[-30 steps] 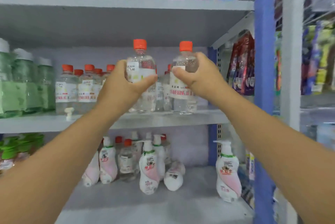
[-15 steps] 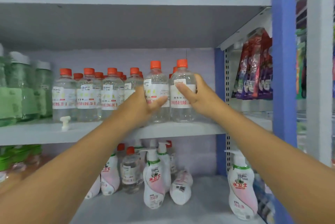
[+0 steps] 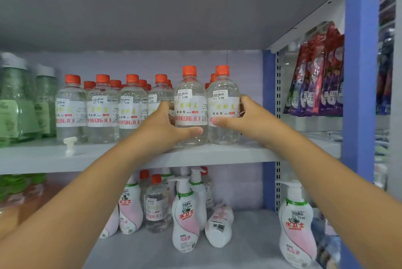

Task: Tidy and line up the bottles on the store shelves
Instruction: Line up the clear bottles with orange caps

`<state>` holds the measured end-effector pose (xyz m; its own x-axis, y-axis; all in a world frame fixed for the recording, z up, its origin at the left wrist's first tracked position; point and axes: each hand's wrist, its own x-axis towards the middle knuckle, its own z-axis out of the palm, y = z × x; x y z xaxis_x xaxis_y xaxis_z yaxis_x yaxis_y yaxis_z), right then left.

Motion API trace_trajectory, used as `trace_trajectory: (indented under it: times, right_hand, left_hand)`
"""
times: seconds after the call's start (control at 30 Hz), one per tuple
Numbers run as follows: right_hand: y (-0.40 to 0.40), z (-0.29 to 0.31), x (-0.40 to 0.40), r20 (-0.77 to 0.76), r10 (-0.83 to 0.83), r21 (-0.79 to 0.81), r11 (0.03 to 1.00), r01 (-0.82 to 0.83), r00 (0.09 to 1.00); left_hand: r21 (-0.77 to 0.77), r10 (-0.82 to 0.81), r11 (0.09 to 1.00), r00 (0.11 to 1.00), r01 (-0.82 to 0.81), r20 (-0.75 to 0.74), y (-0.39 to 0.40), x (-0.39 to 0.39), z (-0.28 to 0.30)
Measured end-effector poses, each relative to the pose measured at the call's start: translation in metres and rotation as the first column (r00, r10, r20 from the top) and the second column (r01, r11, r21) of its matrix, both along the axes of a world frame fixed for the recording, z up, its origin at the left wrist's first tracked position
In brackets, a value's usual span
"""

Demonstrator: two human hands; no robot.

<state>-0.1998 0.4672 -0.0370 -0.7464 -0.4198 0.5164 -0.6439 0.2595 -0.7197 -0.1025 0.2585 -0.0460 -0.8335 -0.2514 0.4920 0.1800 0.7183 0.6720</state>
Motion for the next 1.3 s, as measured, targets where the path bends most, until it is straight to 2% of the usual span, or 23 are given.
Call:
trace_trajectory:
  times: [0.1,0.27,0.73,1.3]
  right_hand:
    - [-0.002,0.001,0.004,-0.068,-0.060,0.035,0.997,0.063,0.996]
    - [0.002,0.001,0.001,0.034,0.042,0.002,0.999,-0.042,0.999]
    - [0.003,-0.001,-0.007,0.052,0.043,-0.012,0.999,-0.043,0.998]
    - [0.004,0.001,-0.001,0.039,0.006,0.050,0.999,-0.008,0.999]
  left_hand:
    - [-0.012,0.005,1.000,1.000,-0.006,-0.014,0.002,0.001,0.000]
    - [0.031,-0.024,0.999,1.000,0.024,-0.011,0.001,0.002,0.002]
    - [0.042,-0.019,0.999,0.999,0.020,-0.026,-0.001,0.001,0.001]
    - [0.010,-0.021,1.000,1.000,0.021,-0.006,0.008,0.013,0.003]
